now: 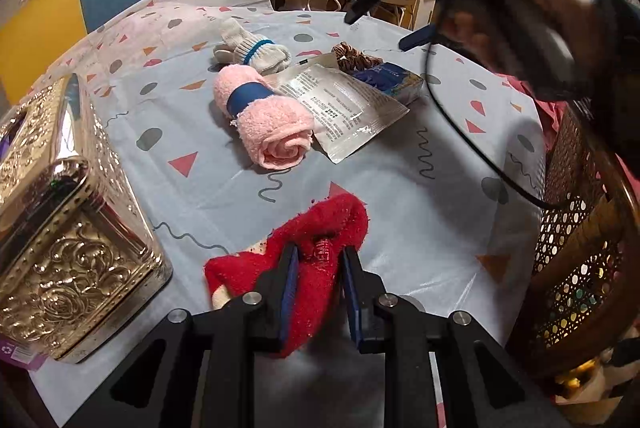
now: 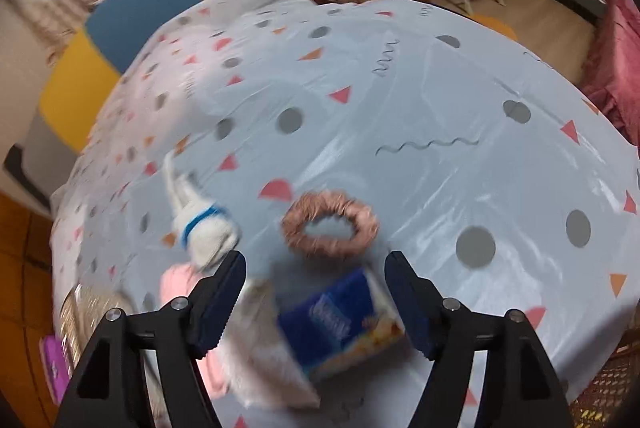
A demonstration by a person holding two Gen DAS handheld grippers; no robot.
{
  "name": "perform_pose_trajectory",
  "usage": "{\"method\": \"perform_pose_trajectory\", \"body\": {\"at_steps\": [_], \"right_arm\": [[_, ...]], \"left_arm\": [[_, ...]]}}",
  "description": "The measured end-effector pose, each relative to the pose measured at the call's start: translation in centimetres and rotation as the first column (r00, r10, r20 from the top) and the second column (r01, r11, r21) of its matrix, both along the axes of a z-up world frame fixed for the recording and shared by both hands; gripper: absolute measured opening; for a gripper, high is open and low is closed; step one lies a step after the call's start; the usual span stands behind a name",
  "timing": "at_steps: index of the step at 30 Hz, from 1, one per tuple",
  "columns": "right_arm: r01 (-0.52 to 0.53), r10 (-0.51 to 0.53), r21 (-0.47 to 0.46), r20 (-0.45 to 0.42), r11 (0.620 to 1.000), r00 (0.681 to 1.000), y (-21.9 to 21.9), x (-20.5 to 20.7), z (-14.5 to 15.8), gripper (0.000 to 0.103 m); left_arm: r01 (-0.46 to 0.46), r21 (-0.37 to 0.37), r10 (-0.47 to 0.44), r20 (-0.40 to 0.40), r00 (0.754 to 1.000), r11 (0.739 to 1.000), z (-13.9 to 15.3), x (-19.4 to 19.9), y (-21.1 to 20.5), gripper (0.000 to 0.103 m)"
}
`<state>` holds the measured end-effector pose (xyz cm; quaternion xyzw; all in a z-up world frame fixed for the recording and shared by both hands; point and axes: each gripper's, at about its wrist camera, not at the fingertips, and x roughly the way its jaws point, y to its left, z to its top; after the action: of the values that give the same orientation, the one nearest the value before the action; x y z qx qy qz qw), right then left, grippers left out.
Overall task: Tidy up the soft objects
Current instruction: 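Lift the red item with the left tool while the right tool grasps the brown scrunchie, then carry the red item into the gold tray and open the left tool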
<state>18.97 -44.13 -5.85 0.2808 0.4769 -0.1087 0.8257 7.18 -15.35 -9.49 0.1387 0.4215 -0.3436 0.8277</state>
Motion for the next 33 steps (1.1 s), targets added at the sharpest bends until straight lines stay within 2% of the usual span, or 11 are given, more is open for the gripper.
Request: {"method": "perform_pose_trajectory", "body": {"at_steps": [4,11,12,13,14,16,22,26,29,31,33], "right_arm": [[0.000,-0.002,-0.036,-0.050,0.999,0.999,-0.3,2.2,-1.5,0.074],[-0.113,0.093,-0.165,-0.122,0.980,0.988,1.7,4.6,-3.6,0.075],[-0.133,0.104,-0.195,-0.150,0.972,0.983,2.1,4.8,-3.9,0.070],[-0.148,0.110,-0.228,-0.171,0.962,0.979,2.3,4.8,-4.1,0.054],[-0.158,0.113,-0.254,-0.181,0.954,0.977,2.4,4.8,-4.2,0.046],[-0.149,0.103,-0.271,-0.179,0.951,0.979,2.1,4.5,-4.0,0.016],[-0.138,0.099,-0.233,-0.173,0.963,0.980,1.1,4.1,-4.5,0.014],[-0.096,0.074,-0.159,-0.142,0.983,0.987,-0.3,3.4,-4.8,0.014],[-0.104,0.079,-0.174,-0.145,0.979,0.986,-0.4,3.4,-4.8,0.014],[-0.122,0.092,-0.202,-0.150,0.972,0.984,-0.1,3.5,-4.6,0.014],[-0.137,0.103,-0.226,-0.156,0.964,0.982,0.3,3.4,-4.6,0.014]], "left_arm": [[-0.008,-0.012,0.007,-0.002,1.000,1.000,0.0,0.0,0.1,0.022],[-0.022,-0.033,0.022,-0.003,1.000,0.999,-0.1,0.0,0.3,0.022],[-0.025,-0.036,0.025,-0.004,1.000,0.999,-0.1,0.0,0.3,0.022],[-0.027,-0.039,0.027,-0.006,1.000,0.999,-0.1,-0.1,0.3,0.022],[-0.032,-0.044,0.031,-0.009,0.999,0.999,-0.1,0.0,0.4,0.022],[-0.040,-0.051,0.039,-0.017,0.999,0.998,-0.1,0.0,0.6,0.022],[-0.075,-0.070,0.071,-0.062,0.996,0.995,0.7,0.2,1.1,0.020],[-0.069,-0.068,0.066,-0.046,0.997,0.995,1.9,-0.1,0.8,0.020],[-0.085,-0.094,0.080,-0.050,0.996,0.992,3.5,0.4,0.5,0.020],[-0.102,-0.114,0.097,-0.053,0.994,0.988,4.9,1.1,0.5,0.012],[-0.120,-0.146,0.115,-0.042,0.992,0.982,6.6,1.8,0.6,0.010]]}}
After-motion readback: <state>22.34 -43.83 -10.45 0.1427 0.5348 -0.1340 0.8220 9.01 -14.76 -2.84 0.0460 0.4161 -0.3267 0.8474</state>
